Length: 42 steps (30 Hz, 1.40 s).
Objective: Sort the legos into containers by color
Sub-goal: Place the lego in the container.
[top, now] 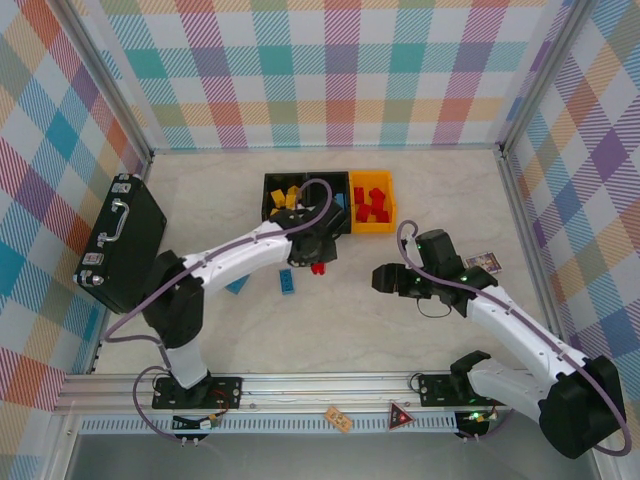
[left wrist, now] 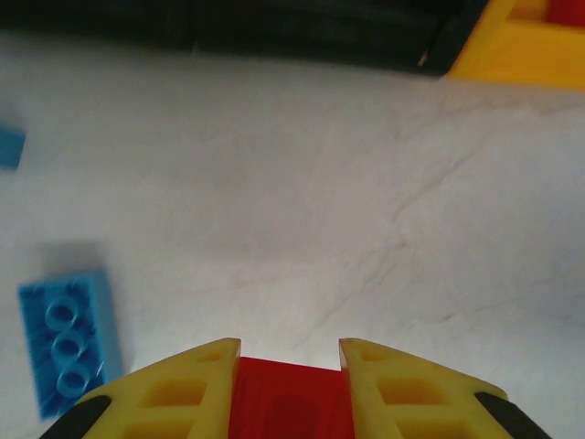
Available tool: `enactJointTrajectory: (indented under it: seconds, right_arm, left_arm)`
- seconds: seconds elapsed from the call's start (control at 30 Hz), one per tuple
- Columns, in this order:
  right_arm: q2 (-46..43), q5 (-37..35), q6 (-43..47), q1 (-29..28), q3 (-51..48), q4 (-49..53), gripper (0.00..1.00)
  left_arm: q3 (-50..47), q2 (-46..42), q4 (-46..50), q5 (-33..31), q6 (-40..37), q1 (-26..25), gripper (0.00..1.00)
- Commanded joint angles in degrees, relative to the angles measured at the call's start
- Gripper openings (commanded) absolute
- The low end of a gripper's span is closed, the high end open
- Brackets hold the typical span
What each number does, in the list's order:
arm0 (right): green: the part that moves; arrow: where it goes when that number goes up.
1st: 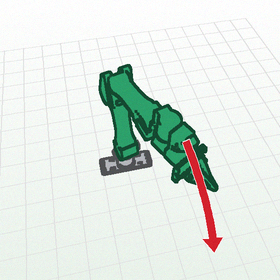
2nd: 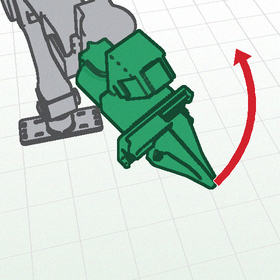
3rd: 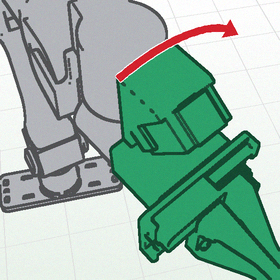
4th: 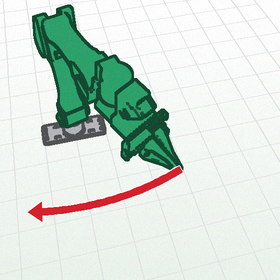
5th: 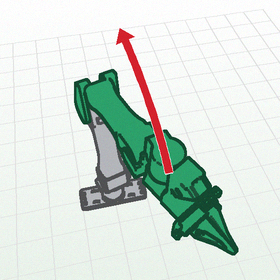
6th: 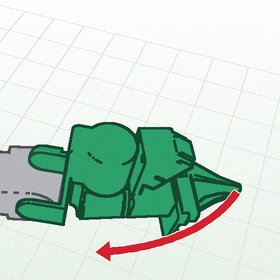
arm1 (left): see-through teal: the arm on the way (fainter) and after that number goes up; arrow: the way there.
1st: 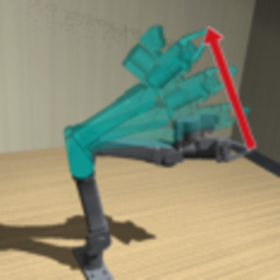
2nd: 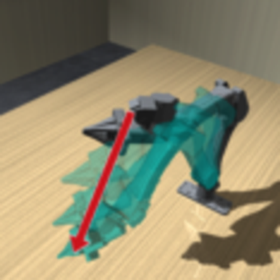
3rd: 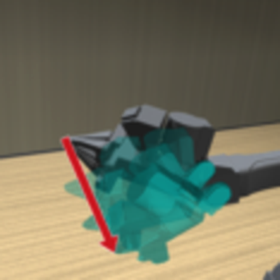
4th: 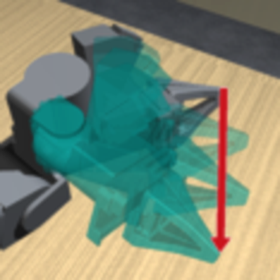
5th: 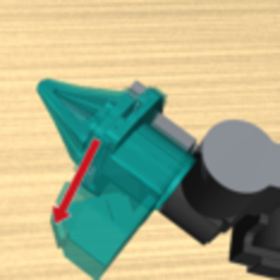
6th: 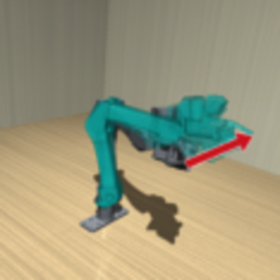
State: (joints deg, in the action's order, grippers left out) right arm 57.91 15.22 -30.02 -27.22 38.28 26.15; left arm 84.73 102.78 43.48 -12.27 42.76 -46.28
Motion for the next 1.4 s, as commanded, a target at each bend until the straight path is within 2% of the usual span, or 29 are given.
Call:
enactJointTrajectory:
  seconds: [0.0, 0.3, 0.53, 0.6, 0.7, 0.83, 1.2, 1.3, 1.37]
  right_arm:
    - [-1.39, -1.13, -1.2, 1.09, 0.63, 1.48, 0.61]
    - [-1.18, -0.99, -3.45, 8.52, 1.1, 1.85, 0.61]
    - [0.97, -0.57, -3.75, 11.44, 2.51, 1.42, 0.61]
    - [1.06, -0.46, -3.72, 11.75, 2.79, 1.45, 0.61]
    - [1.37, -0.22, -3.51, 12.25, 3.06, 1.45, 0.61]
    - [1.73, 0.2, -3.38, 12.65, 3.35, 1.79, 0.61]
    - [1.36, 0.33, -3.51, 13.07, 1.93, 1.36, 0.61]
    - [1.17, 0.33, -3.47, 13.01, 1.9, 1.44, 0.61]
    - [1.18, 0.33, -3.46, 13.07, 1.81, 1.34, 0.61]
  left_arm:
    - [7.37, 4.39, 1.2, -2.09, -4.48, 0.74, 0.21]
    - [29.52, 18.66, 0.37, -2.01, -9.28, 1.99, 0.21]
    - [55.13, 34.72, 3.81, -0.56, -12.59, 2.52, 0.21]
    - [59.78, 38.06, 3.1, -0.95, -14.0, 2.61, 0.21]
    - [58.75, 39.88, -5.3, -3.24, -18.92, 2.66, 0.21]
    - [59.79, 42.76, -11.25, -6.73, -22.02, 2.89, 0.22]
    - [62.73, 47.66, -18.75, -10.39, -25.87, 2.99, 0.27]
    - [63.19, 48.08, -19.53, -11.4, -26.88, 2.95, 0.46]
    - [63.1, 47.71, -19.46, -11.06, -26.96, 3.02, 0.52]
